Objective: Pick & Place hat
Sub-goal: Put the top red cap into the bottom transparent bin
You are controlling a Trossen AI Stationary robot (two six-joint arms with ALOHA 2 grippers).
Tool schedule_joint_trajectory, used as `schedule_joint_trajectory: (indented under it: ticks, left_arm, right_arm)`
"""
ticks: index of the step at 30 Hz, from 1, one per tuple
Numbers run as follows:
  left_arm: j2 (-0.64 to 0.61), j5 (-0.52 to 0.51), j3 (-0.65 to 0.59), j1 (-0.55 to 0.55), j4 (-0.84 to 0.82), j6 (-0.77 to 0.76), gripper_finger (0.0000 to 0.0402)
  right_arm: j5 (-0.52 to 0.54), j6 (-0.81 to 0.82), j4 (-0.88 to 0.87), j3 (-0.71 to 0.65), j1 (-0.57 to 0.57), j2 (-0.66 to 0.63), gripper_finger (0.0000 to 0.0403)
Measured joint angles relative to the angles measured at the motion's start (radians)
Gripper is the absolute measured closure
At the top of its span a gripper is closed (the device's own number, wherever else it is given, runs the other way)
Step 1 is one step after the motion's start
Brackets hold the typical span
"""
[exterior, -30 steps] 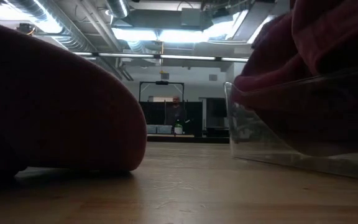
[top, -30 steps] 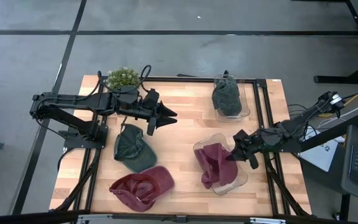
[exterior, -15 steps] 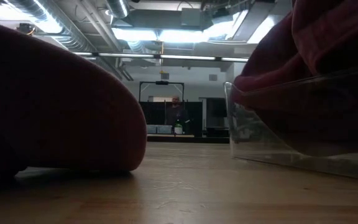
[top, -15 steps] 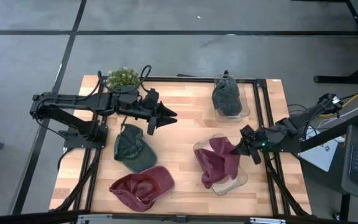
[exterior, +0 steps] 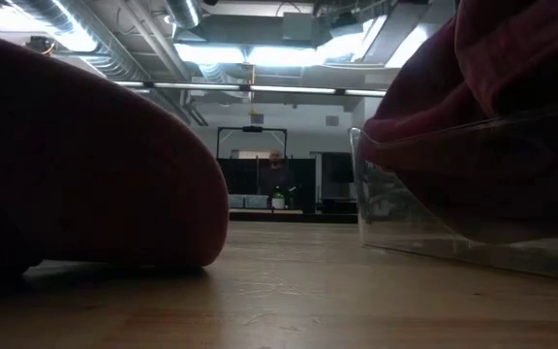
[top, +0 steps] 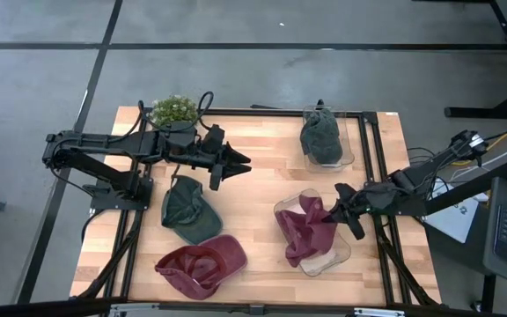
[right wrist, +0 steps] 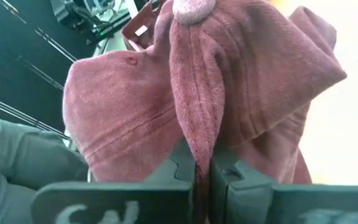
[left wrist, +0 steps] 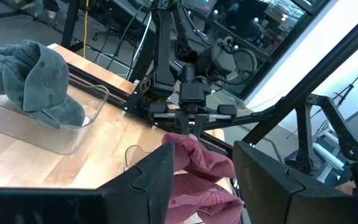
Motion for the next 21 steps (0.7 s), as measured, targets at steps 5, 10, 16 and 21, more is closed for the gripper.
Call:
schedule_joint_trajectory:
  ticks: [5,10,16,21]
  left_arm:
    - [0.000,-0.014,0.000,0.000,0.000,0.002,0.0242]
    - [0.000,-0.019,0.000,0.000,-0.001,0.034,0.0243]
    - [0.000,-0.019,0.000,0.000,-0.001,0.047,0.0240]
    - [0.000,-0.019,0.000,0.000,-0.002,0.047,0.0240]
  right_arm:
    - [0.000,-0.058,0.105,0.000,0.000,0.068,0.0389]
    - [0.000,-0.090,0.207,0.000,0.000,0.127,0.0367]
    - [-0.001,-0.019,0.199,0.000,0.000,0.191,0.0321]
    - [-0.001,0.028,0.236,0.000,0.000,0.231,0.0249]
